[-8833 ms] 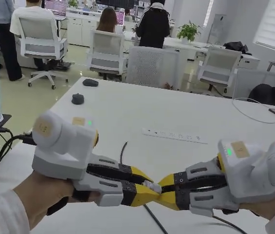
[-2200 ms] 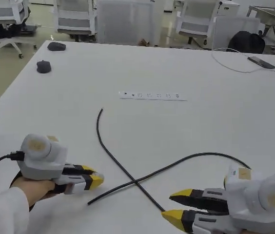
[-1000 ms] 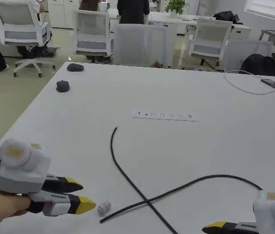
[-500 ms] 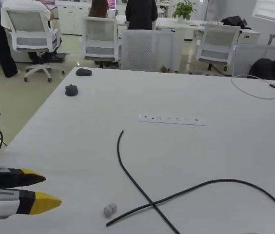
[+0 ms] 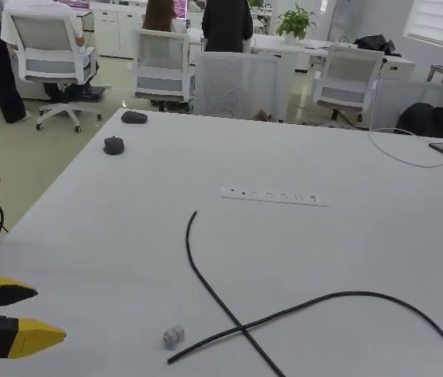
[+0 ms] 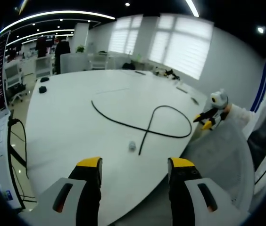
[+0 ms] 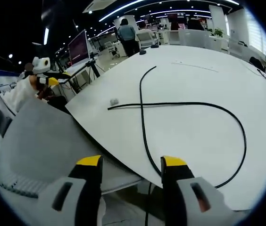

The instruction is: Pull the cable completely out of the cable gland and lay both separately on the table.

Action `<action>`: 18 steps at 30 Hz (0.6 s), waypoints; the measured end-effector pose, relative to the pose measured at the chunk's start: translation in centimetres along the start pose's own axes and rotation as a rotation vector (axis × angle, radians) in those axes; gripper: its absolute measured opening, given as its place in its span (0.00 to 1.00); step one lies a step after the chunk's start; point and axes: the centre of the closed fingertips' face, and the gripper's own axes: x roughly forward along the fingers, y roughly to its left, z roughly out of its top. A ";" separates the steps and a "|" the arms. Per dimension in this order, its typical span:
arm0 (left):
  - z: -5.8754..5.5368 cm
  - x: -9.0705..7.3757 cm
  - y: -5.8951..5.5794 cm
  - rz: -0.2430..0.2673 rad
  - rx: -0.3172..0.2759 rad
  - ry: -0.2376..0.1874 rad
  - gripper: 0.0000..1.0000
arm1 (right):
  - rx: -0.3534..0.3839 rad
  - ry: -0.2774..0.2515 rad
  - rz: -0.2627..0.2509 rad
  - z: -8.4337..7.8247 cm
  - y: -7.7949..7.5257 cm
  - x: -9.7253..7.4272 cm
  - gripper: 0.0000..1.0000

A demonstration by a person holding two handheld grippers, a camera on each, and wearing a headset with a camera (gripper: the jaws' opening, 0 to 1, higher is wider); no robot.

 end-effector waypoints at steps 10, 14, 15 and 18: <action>0.0 0.5 -0.5 -0.019 -0.027 -0.044 0.56 | -0.018 0.036 0.011 -0.3 1.0 0.2 0.51; 0.4 0.6 -0.4 -0.022 -0.038 -0.082 0.55 | -0.025 0.037 0.011 0.0 1.1 0.2 0.51; 0.4 0.6 -0.3 -0.021 -0.042 -0.093 0.55 | -0.028 0.040 0.011 0.1 1.1 0.3 0.51; 0.5 0.7 -0.3 -0.026 -0.052 -0.111 0.55 | -0.039 0.038 0.008 0.4 1.2 0.3 0.51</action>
